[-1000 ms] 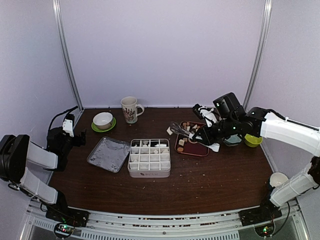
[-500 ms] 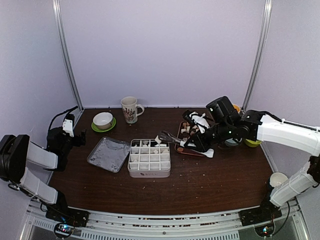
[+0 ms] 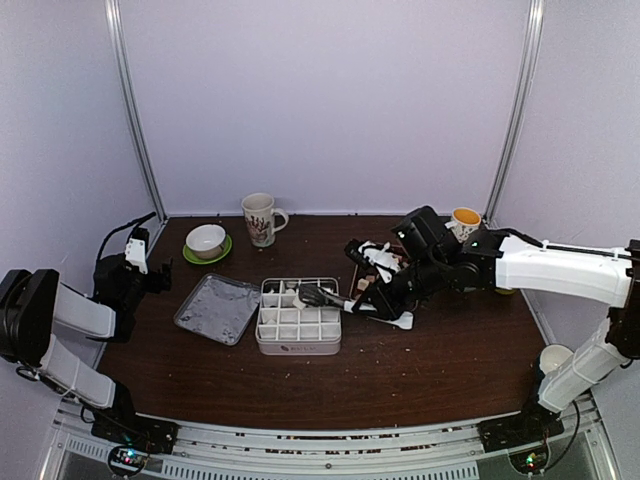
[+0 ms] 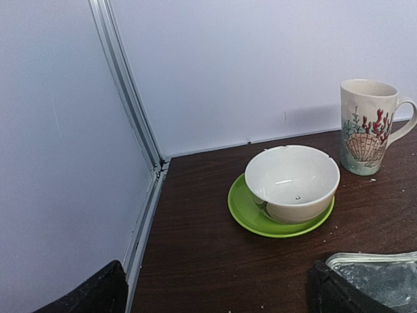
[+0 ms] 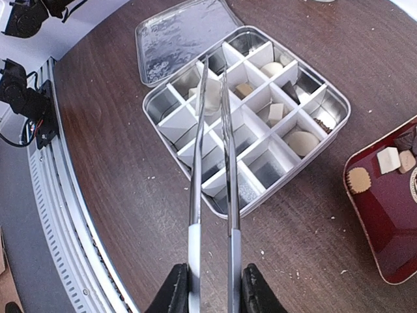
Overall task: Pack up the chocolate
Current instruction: Place the fake chocolate in the empty pocket of the box.
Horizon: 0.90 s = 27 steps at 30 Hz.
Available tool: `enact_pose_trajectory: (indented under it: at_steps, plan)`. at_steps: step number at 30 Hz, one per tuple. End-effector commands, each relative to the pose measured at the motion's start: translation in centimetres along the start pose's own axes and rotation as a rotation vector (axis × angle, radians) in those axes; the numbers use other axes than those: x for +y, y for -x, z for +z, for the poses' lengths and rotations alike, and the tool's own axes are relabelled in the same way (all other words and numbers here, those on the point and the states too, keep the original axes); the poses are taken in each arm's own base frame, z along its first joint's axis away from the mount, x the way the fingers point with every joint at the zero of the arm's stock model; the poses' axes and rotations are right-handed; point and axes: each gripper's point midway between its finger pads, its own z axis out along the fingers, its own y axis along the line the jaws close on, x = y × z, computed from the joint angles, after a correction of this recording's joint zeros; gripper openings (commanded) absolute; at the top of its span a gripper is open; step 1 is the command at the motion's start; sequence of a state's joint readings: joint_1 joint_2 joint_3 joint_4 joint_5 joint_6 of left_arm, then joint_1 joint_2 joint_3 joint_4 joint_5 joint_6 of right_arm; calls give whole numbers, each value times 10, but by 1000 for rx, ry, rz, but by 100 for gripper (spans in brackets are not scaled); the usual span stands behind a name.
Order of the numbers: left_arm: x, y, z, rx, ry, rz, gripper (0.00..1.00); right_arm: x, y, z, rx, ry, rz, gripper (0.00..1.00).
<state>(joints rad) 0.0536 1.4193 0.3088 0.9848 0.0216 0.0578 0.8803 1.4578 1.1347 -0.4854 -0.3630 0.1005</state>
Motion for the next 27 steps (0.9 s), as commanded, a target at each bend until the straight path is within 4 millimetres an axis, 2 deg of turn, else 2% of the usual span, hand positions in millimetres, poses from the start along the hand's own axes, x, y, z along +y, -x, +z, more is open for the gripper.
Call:
enact_pose_trajectory:
  at_steps: [1,18,27]
  plan:
    - [7,13,3,-41,21,-9,98,12,10,7,-17,22,-34,17]
    - [6,13,3,-40,20,-9,98,2,17,35,-12,-43,-48,17]
    - [7,13,3,-41,20,-9,98,1,15,37,-6,-52,-57,20]
